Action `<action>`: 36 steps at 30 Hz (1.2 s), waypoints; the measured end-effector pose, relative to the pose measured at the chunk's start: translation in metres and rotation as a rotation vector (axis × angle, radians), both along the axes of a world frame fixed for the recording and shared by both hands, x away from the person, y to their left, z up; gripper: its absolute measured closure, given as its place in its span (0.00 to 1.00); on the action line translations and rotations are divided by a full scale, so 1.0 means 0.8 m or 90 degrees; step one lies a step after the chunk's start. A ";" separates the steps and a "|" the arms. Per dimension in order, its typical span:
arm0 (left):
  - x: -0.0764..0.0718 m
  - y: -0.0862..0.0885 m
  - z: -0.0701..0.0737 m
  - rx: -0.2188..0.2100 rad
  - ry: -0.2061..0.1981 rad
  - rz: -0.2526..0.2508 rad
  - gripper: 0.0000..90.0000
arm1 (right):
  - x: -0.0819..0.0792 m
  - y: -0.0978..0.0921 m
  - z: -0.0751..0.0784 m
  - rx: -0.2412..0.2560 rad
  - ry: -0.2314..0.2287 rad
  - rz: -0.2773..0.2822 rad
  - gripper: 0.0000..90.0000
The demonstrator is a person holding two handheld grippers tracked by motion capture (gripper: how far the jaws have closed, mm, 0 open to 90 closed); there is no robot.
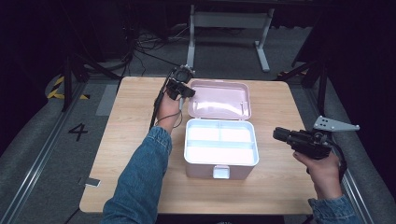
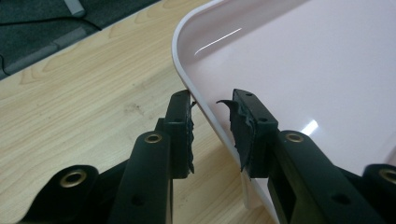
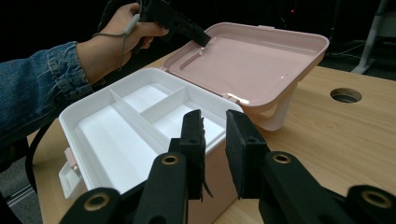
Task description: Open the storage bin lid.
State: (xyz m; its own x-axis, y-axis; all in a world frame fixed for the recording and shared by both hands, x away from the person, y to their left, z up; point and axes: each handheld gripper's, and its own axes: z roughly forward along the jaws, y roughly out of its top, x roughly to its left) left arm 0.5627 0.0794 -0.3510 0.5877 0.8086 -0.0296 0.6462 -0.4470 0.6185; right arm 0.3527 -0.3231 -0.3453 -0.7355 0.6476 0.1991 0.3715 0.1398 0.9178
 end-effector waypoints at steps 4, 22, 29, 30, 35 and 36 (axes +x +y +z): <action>0.002 0.002 -0.005 -0.007 0.012 0.000 0.77 | 0.001 0.000 -0.001 0.001 0.006 -0.002 0.85; 0.010 0.004 -0.025 -0.008 0.064 -0.004 0.73 | 0.003 0.001 -0.005 -0.002 0.013 0.000 0.84; 0.012 0.007 -0.030 -0.013 0.088 -0.001 0.66 | 0.003 0.001 -0.005 -0.002 0.011 0.000 0.84; 0.011 0.008 -0.029 -0.008 0.084 0.001 0.63 | 0.003 0.001 -0.005 -0.003 0.013 0.000 0.84; 0.006 0.020 -0.019 -0.015 0.072 0.014 0.49 | 0.003 0.000 -0.005 -0.001 0.013 -0.002 0.83; 0.004 0.023 -0.015 -0.023 0.071 0.013 0.49 | 0.004 0.001 -0.005 -0.001 0.013 -0.002 0.83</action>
